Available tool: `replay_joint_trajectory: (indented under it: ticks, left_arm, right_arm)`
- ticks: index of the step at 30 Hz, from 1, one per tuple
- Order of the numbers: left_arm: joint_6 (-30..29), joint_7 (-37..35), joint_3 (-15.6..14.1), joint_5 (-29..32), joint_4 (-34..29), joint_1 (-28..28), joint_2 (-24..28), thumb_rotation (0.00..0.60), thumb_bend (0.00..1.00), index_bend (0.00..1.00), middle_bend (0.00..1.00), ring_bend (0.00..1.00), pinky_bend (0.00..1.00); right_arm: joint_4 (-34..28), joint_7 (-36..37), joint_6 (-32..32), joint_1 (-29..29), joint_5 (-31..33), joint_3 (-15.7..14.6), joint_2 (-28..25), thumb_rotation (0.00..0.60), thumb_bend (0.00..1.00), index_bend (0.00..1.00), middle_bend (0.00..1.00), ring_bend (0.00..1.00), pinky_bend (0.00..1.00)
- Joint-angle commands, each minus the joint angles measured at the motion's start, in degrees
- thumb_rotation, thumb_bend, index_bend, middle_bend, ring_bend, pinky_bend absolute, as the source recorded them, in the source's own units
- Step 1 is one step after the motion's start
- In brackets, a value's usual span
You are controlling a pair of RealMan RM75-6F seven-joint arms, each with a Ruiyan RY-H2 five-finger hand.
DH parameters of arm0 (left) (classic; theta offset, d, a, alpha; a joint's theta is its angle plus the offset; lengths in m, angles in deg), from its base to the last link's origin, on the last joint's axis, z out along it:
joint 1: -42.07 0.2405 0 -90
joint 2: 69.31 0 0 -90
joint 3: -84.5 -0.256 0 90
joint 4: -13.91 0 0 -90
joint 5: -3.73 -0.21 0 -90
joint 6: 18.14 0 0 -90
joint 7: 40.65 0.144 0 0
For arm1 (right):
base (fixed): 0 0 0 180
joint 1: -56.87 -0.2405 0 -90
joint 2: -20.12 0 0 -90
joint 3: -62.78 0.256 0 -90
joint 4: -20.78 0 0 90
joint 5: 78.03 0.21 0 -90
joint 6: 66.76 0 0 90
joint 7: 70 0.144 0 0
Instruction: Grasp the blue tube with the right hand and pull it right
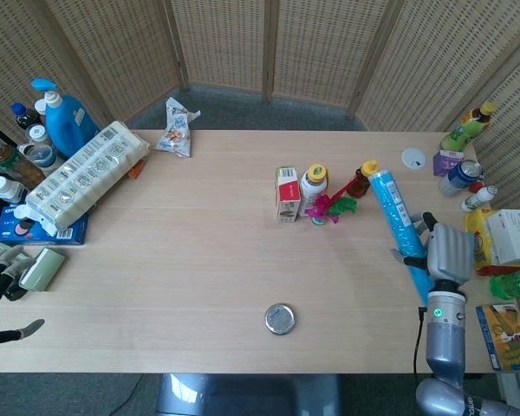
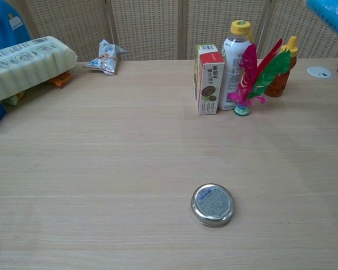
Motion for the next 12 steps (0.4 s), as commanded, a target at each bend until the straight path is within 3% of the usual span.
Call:
replay_joint_trajectory:
  ticks: [1, 12]
  left_arm:
    - [0.09, 0.02, -0.01, -0.03, 0.01, -0.06, -0.01, 0.6, 0.0, 0.18, 0.0, 0.0, 0.0]
    - [0.17, -0.38, -0.13, -0.12, 0.14, -0.07, 0.07, 0.6, 0.0, 0.18, 0.0, 0.0, 0.0]
  right_arm:
    - [-3.5, -1.26, 1.75, -0.69, 0.11, 1.39, -1.28, 0.6, 0.01, 0.61, 0.97, 0.65, 0.95]
    - [-10.04, -4.64, 5.76, -2.52, 0.84, 3.18, -3.04, 0.6, 0.0, 0.61, 0.97, 0.65, 0.95]
